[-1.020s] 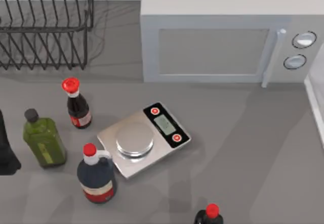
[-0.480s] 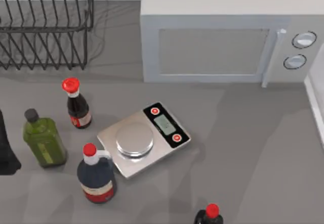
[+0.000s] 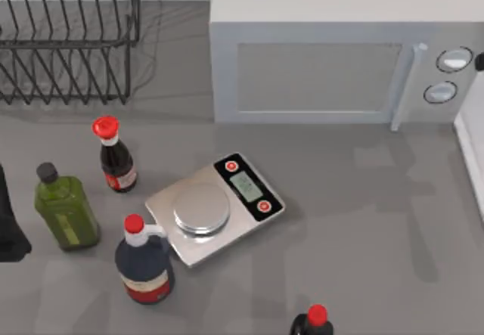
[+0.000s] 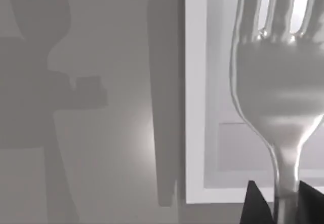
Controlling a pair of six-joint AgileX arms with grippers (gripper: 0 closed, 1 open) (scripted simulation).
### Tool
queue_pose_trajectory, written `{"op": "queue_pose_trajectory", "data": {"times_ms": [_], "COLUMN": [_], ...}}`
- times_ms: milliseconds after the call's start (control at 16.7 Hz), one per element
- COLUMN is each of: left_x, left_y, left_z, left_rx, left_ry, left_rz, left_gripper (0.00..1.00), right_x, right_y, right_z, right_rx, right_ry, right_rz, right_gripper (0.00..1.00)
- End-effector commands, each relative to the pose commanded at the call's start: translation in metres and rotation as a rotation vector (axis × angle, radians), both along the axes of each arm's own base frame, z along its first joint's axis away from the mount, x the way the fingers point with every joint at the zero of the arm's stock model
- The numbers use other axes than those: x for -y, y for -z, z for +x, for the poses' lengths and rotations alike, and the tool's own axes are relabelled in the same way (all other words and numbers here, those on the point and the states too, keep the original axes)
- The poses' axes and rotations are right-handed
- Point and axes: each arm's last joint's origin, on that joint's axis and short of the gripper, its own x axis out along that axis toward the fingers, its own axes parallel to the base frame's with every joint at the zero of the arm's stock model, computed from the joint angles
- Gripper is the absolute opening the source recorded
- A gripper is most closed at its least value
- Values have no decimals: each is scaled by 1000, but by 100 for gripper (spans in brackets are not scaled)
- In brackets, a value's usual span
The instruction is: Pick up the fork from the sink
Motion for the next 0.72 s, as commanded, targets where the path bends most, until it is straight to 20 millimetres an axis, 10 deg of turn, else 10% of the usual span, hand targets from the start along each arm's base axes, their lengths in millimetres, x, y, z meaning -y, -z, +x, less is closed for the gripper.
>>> {"op": "queue_pose_trajectory", "data": {"times_ms": [420, 720], "left_x": [0, 0], "left_y": [0, 0], "left_z": [0, 0], "left_rx": [0, 0], "left_ry": [0, 0], "left_rz": [0, 0], "left_gripper": [100, 100], "right_x": [-96, -101], "right_y": [-24, -23], "right_z": [-127, -141], "right_rx": [-31, -38], "right_ry": [-21, -21], "right_rz": [-2, -4], "right_gripper": [0, 0]}}
